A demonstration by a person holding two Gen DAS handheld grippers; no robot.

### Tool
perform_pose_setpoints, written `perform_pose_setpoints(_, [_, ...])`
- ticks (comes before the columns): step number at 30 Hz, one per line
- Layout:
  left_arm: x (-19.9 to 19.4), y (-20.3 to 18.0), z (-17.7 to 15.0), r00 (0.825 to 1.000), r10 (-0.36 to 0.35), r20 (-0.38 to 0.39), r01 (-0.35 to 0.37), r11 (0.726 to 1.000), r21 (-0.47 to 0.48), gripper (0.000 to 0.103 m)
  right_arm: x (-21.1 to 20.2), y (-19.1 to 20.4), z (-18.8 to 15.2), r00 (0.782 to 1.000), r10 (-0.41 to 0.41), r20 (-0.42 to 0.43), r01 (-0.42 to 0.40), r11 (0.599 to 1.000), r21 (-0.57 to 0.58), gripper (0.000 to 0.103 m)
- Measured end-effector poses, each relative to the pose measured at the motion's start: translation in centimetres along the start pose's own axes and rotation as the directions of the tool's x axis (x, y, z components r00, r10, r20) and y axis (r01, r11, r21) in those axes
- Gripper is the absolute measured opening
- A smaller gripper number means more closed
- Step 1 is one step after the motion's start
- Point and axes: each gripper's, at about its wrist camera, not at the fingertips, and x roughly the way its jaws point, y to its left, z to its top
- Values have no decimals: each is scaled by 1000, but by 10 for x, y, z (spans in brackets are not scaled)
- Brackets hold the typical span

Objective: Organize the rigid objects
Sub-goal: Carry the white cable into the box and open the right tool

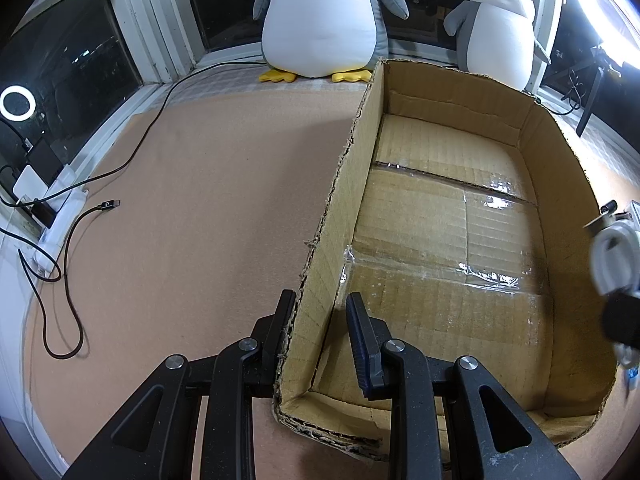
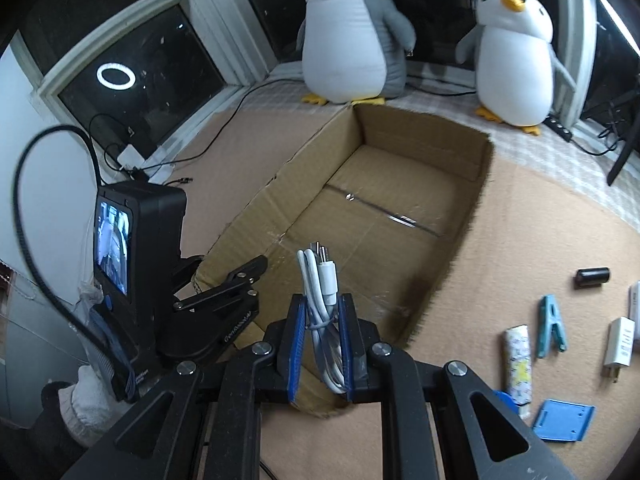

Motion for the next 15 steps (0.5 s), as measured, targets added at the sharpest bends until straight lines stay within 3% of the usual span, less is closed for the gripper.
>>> perform_pose_setpoints(15, [0,0,0,1000,0,1,0,1000,-2,28,28,3,-3,998,-12,-67,12,1000,-2,15])
